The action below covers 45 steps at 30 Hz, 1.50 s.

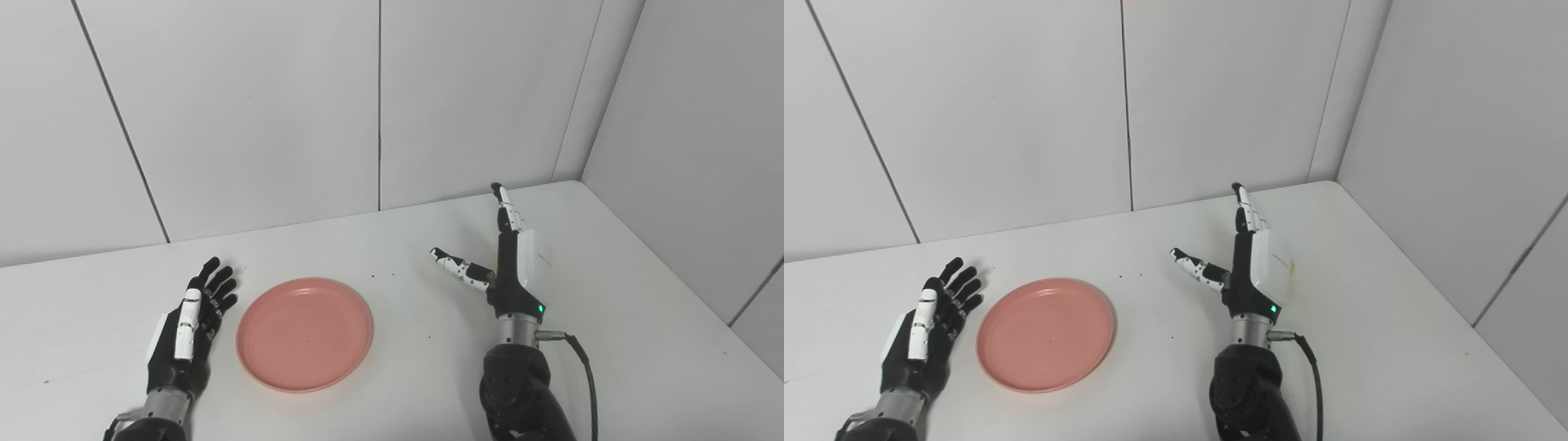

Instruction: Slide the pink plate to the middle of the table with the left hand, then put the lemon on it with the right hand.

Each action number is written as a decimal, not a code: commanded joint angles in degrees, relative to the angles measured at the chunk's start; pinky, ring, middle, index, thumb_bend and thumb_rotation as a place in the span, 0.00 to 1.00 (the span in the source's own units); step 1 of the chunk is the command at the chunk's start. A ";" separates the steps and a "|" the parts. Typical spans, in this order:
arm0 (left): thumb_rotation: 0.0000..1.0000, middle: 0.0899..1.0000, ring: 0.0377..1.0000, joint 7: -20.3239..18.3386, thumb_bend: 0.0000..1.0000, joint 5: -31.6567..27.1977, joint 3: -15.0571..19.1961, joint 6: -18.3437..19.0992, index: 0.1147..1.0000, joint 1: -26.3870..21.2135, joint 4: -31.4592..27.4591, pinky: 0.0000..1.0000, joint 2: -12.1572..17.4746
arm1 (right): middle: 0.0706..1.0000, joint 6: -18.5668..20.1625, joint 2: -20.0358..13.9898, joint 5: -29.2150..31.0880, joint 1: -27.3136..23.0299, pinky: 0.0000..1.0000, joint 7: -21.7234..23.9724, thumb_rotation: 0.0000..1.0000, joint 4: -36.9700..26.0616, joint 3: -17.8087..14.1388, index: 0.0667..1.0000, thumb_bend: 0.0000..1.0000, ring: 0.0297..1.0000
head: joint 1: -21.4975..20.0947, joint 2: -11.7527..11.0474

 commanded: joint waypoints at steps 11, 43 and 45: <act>1.00 0.91 0.92 -0.17 0.38 -0.35 0.34 0.29 0.89 0.28 1.10 0.92 0.64 | 0.88 5.77 -5.34 1.50 -1.72 0.77 2.69 0.30 -2.36 -2.26 0.88 0.85 0.86 | 0.15 -0.03; 1.00 0.91 0.92 -0.38 0.37 -0.05 -0.15 1.57 0.90 1.11 -1.32 0.93 0.91 | 0.82 12.63 -8.87 9.11 -0.55 0.33 11.60 0.00 -0.64 -1.06 0.83 0.66 0.47 | 0.61 0.52; 1.00 0.92 0.93 -0.43 0.36 -0.07 -0.16 1.58 0.90 1.15 -1.43 0.93 0.93 | 0.80 13.24 -8.75 9.11 -0.62 0.25 11.49 0.00 -0.35 -1.06 0.82 0.54 0.44 | 0.71 0.57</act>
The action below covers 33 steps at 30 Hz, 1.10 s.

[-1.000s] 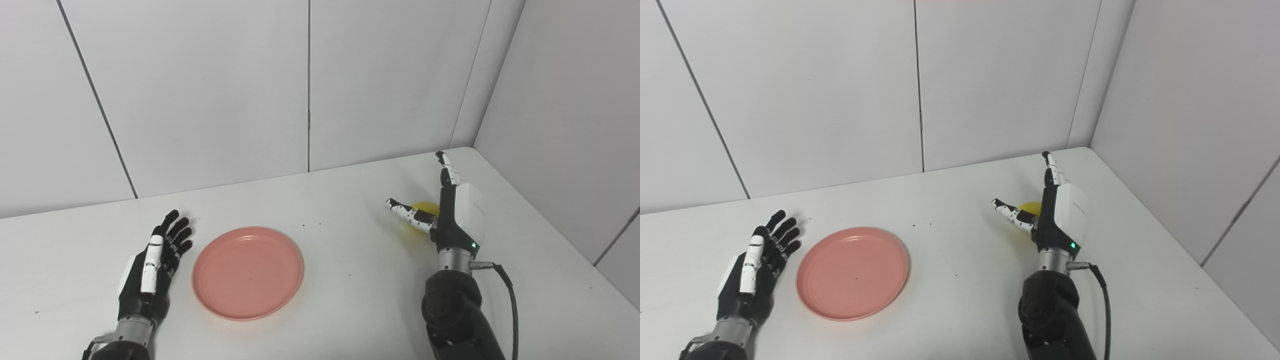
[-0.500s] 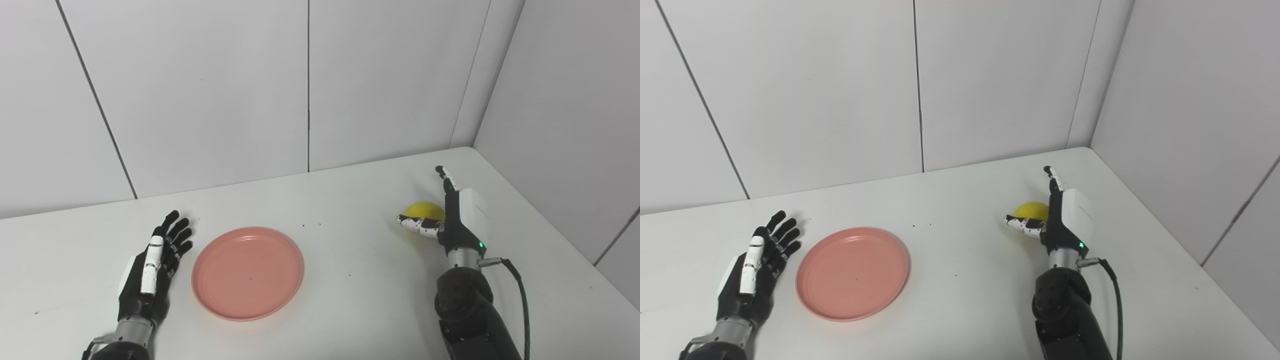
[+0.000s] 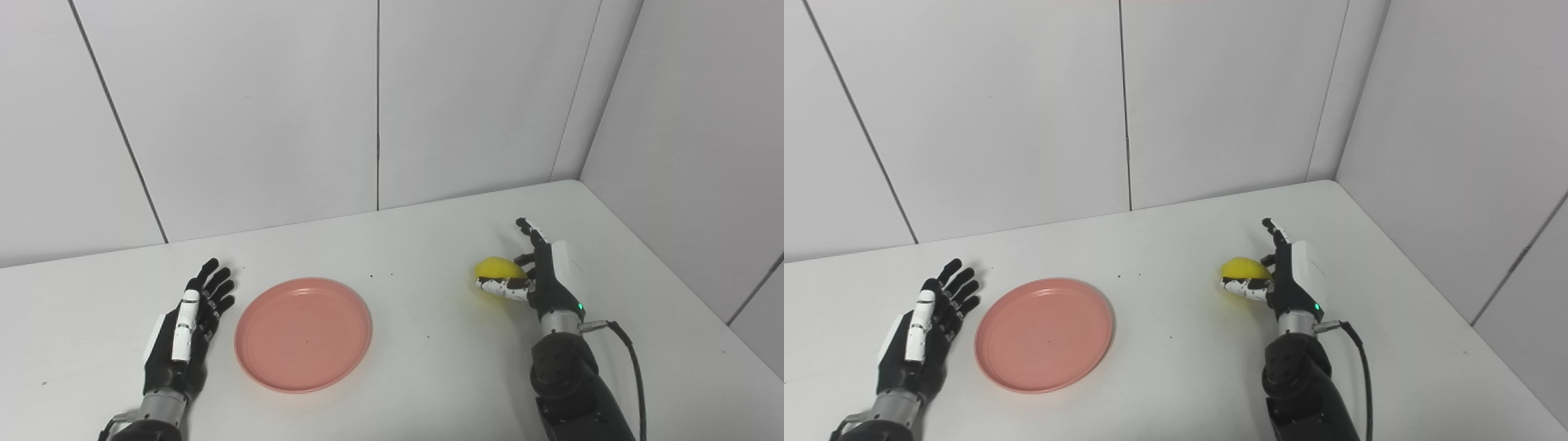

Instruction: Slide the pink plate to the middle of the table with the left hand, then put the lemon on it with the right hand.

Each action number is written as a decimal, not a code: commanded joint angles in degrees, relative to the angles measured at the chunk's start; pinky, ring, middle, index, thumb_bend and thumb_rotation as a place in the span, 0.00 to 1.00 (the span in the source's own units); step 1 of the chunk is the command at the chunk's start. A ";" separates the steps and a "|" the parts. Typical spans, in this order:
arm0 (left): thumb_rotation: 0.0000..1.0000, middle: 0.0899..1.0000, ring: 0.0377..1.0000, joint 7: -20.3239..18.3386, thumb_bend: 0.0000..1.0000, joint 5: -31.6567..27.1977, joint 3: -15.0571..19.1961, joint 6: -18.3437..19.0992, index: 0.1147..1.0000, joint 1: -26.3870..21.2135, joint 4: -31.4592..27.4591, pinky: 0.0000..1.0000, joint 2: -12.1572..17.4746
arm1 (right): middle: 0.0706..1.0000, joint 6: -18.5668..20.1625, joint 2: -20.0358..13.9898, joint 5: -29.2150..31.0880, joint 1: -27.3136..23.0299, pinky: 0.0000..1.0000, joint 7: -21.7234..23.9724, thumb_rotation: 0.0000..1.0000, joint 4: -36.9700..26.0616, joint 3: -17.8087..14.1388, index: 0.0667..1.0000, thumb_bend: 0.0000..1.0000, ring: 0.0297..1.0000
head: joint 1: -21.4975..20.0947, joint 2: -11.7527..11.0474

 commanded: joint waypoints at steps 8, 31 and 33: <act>1.00 0.91 0.92 -0.61 0.38 -0.44 -0.04 1.00 0.89 0.39 -0.20 0.92 0.56 | 0.78 1.08 -0.53 -0.67 -1.23 0.15 -1.10 0.00 -0.53 0.19 0.76 0.50 0.43 | 0.34 0.27; 1.00 0.91 0.92 -0.46 0.37 -0.29 0.01 0.69 0.90 0.26 0.22 0.92 0.58 | 0.68 -1.61 -0.74 -1.70 -0.55 0.21 -4.00 0.00 0.95 1.66 0.68 0.50 0.43 | 0.48 0.45; 1.00 0.91 0.92 -0.51 0.37 -0.34 0.02 0.77 0.89 0.23 0.27 0.92 0.59 | 0.63 -2.61 -0.38 -2.53 -0.68 0.20 -6.63 0.00 1.47 1.60 0.64 0.51 0.43 | 0.48 0.45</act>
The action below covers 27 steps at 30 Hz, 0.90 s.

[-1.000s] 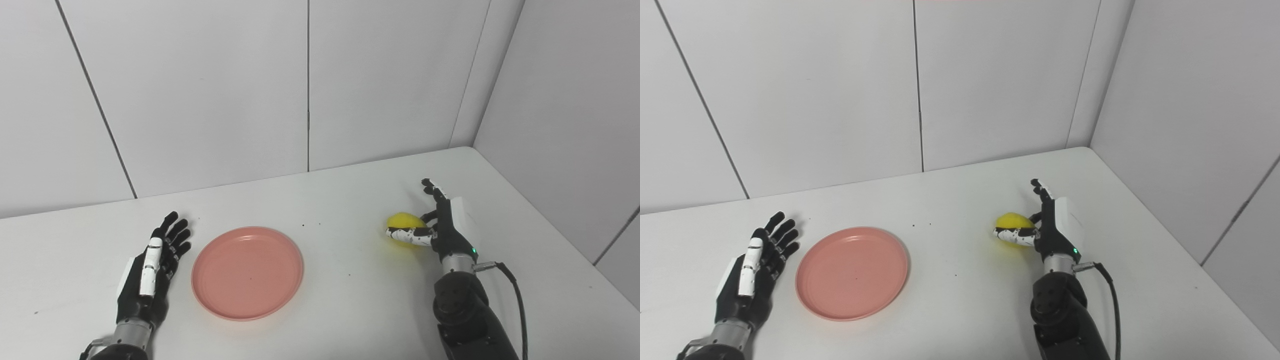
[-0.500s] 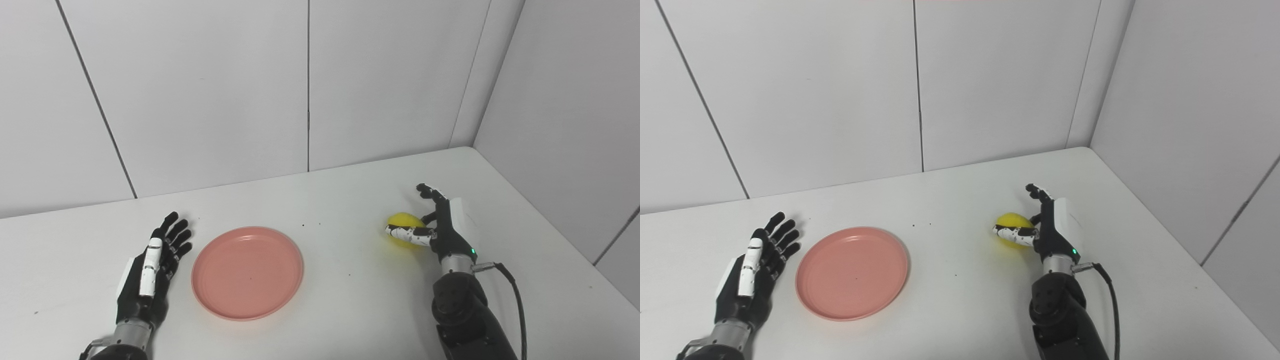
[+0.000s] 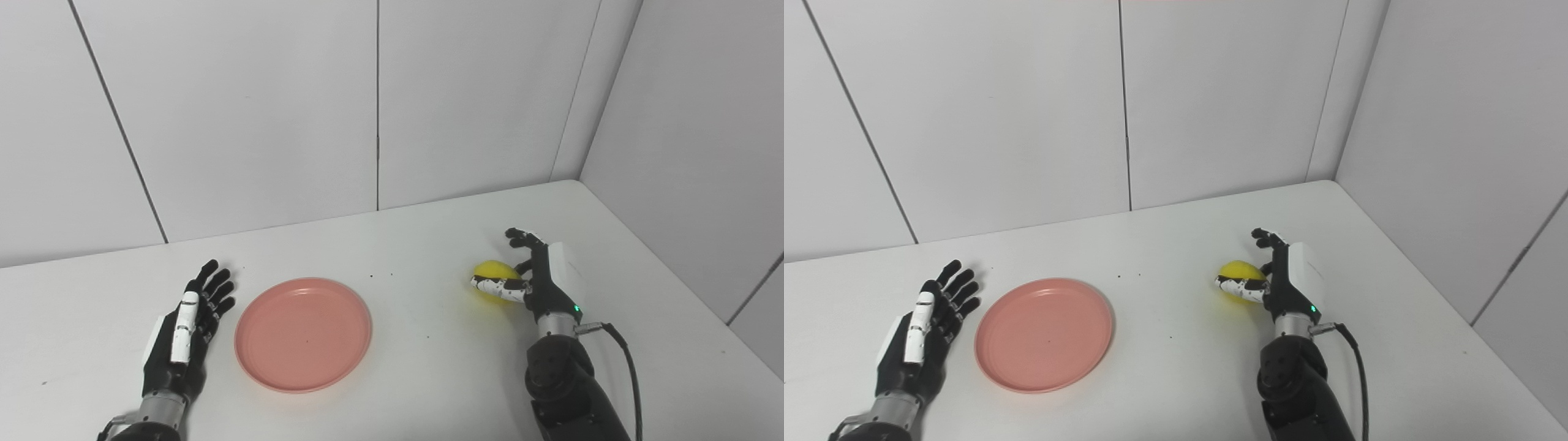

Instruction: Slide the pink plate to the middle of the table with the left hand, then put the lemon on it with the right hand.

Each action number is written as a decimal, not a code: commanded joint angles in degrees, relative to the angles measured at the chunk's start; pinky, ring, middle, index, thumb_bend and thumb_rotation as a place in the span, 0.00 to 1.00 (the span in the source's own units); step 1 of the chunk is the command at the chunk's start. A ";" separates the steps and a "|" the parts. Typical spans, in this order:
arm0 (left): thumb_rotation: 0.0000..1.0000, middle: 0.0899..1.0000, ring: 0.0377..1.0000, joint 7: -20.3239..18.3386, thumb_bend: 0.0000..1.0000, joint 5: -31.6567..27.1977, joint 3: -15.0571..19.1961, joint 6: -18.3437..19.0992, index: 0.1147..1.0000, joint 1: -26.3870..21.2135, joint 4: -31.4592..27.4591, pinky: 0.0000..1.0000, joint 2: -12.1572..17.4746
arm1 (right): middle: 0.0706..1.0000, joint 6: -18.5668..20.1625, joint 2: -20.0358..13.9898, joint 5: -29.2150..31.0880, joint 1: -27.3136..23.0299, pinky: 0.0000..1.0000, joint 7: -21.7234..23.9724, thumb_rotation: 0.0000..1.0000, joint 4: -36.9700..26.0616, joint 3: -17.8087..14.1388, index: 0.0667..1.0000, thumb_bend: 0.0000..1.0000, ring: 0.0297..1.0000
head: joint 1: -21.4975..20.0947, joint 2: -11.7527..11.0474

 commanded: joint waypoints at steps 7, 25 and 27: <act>1.00 0.91 0.92 -0.45 0.37 -0.26 0.02 0.16 0.90 0.13 0.66 0.92 0.53 | 0.39 -5.08 0.99 -1.77 -1.70 0.18 -10.21 0.00 0.71 -0.76 0.50 0.52 0.43 | 0.10 0.01; 1.00 0.91 0.92 -0.18 0.37 0.27 -0.13 0.13 0.89 -0.09 1.11 0.91 0.51 | 0.41 -15.81 1.92 -0.12 -1.91 0.22 -18.11 0.00 0.59 -1.28 0.52 0.50 0.32 | 0.28 0.00; 1.00 0.91 0.91 -0.11 0.37 0.40 -0.13 0.17 0.89 -0.09 1.08 0.91 0.45 | 0.38 -16.05 2.16 -0.21 -2.05 0.21 -18.31 0.00 0.10 -1.29 0.50 0.51 0.41 | 0.36 -0.01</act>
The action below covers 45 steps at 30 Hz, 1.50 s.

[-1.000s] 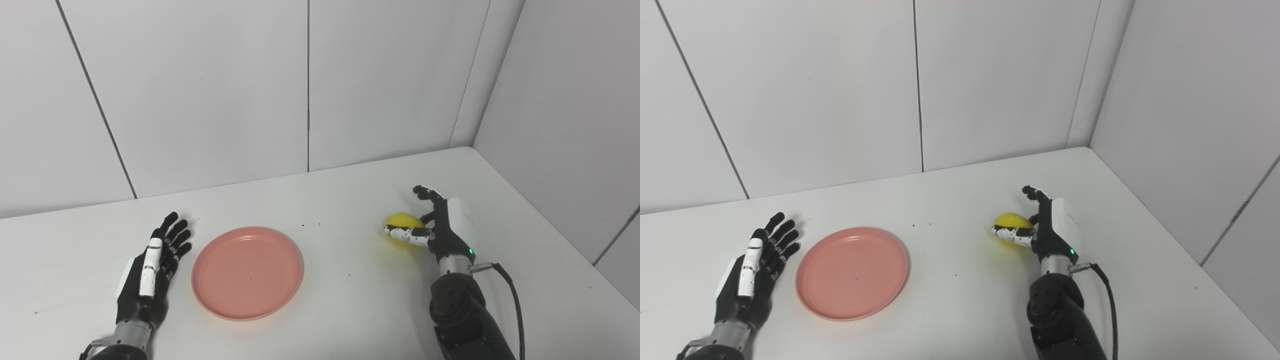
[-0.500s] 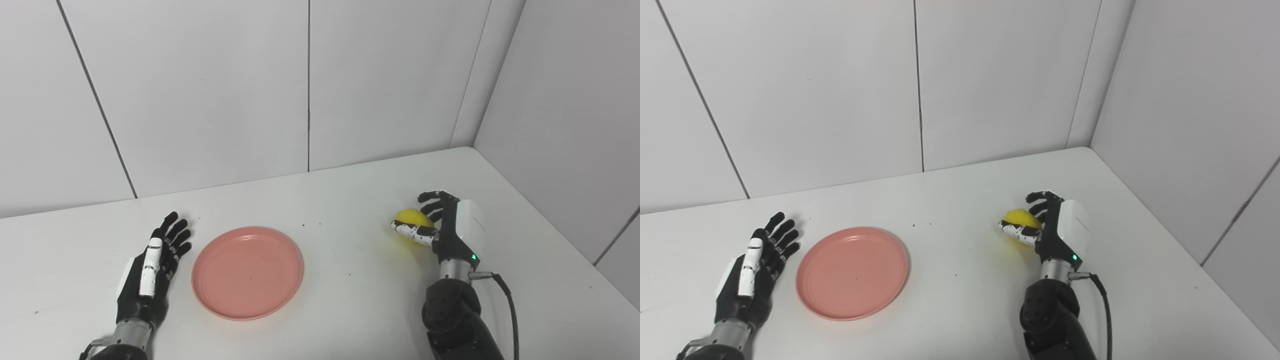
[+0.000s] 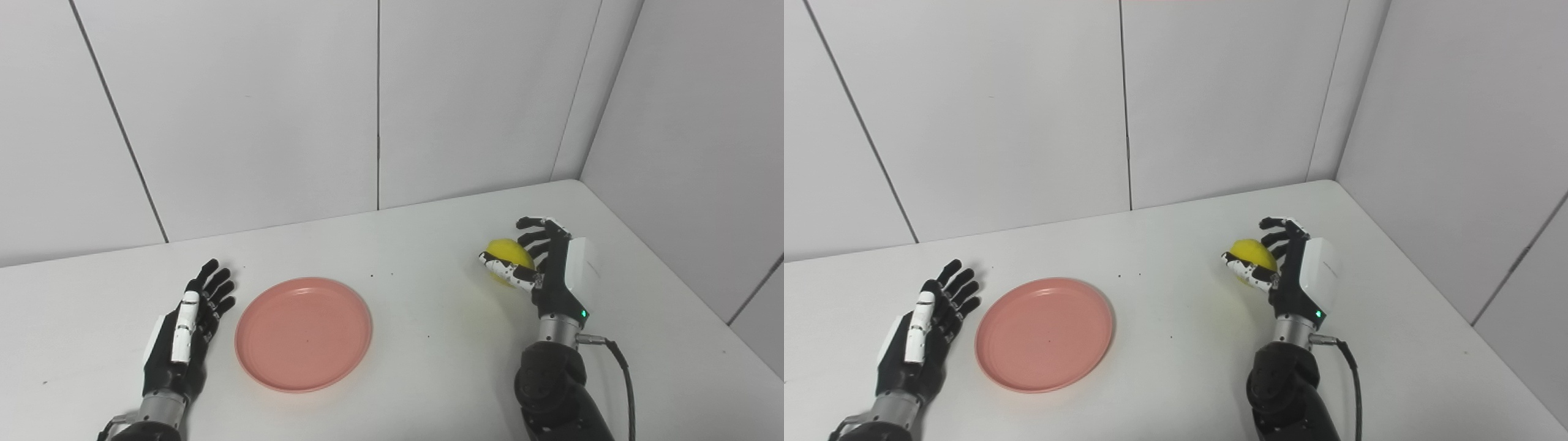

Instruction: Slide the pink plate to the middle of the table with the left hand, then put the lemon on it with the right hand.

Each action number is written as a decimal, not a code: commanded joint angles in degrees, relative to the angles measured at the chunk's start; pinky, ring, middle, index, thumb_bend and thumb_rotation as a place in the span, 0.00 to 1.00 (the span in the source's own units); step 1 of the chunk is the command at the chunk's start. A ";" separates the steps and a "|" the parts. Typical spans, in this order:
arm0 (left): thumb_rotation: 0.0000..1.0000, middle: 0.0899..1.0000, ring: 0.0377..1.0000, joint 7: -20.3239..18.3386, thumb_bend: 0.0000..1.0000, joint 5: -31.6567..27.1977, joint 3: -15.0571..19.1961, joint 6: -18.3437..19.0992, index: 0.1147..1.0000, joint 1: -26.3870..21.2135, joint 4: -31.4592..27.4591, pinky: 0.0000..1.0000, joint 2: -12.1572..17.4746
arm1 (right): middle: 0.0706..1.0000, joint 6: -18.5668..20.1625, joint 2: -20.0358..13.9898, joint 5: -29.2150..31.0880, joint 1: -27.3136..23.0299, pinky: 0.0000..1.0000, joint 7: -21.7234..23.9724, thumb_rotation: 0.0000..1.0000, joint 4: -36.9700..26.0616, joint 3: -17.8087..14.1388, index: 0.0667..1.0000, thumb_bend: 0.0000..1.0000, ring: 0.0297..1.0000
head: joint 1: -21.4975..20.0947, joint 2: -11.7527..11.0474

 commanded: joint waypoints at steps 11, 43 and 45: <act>1.00 0.91 0.91 0.05 0.37 0.12 -0.22 0.61 0.89 -0.03 0.79 0.91 0.12 | 0.38 -6.58 0.99 -1.54 -3.51 0.18 -0.68 0.00 -2.74 3.40 0.50 0.51 0.43 | 0.53 -0.06; 1.00 0.90 0.91 2.01 0.36 1.72 -1.51 1.81 0.89 0.99 -1.53 0.90 -1.20 | 0.43 -12.79 7.10 -6.07 -9.59 0.26 3.78 0.00 6.93 20.50 0.50 0.51 0.35 | 5.27 0.96; 1.00 0.90 0.91 2.15 0.36 2.17 -1.64 1.59 0.89 1.12 -1.74 0.90 -1.32 | 0.42 -13.42 7.13 -6.10 -9.64 0.27 4.45 0.00 7.58 21.31 0.51 0.51 0.34 | 5.92 1.17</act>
